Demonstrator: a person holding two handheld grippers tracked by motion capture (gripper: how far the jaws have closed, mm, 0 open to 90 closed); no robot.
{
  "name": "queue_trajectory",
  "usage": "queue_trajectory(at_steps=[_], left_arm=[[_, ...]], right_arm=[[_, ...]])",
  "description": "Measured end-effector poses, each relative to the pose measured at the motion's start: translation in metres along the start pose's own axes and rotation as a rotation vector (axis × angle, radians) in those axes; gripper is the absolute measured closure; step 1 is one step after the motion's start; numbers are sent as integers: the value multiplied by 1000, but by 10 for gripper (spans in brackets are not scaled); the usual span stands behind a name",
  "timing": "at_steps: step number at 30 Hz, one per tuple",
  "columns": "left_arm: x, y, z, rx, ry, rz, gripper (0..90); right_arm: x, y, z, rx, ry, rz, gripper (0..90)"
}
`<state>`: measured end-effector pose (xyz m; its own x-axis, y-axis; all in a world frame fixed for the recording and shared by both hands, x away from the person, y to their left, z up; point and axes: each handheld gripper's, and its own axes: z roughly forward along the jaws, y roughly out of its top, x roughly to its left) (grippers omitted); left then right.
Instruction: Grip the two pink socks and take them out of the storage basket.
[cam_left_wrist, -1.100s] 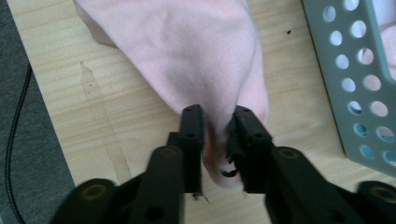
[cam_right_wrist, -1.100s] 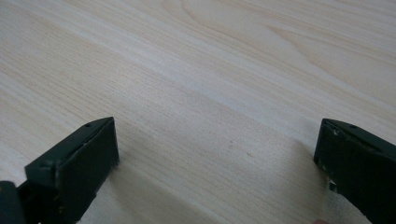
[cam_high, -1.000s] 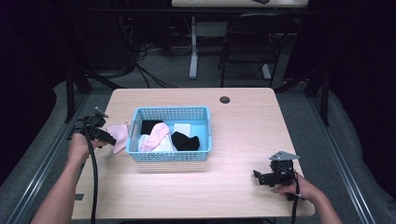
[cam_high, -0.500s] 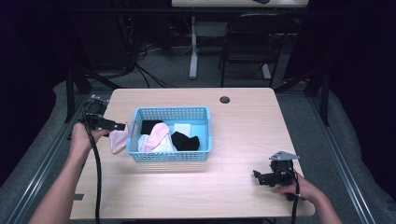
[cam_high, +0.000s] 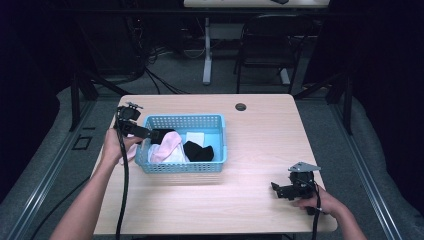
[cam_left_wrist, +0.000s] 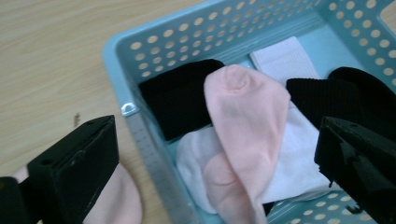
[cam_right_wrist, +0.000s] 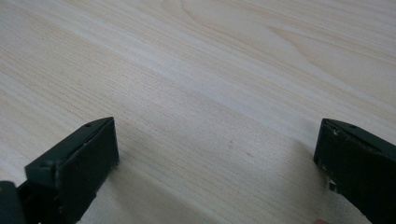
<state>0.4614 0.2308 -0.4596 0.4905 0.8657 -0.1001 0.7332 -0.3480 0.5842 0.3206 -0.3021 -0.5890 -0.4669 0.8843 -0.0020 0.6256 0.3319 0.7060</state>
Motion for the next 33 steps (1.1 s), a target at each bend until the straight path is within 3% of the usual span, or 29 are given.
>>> queue_trajectory(at_steps=[16,25,33], left_arm=[[-25,5,48,91,-58,36,57],[-29,1,73,165,-39,20,149],[-28,0,80,203,-15,24,229]], right_arm=[[0,0,0,0,1,0,0],[0,0,0,1,2,-1,0],[0,0,0,-1,5,0,0]])
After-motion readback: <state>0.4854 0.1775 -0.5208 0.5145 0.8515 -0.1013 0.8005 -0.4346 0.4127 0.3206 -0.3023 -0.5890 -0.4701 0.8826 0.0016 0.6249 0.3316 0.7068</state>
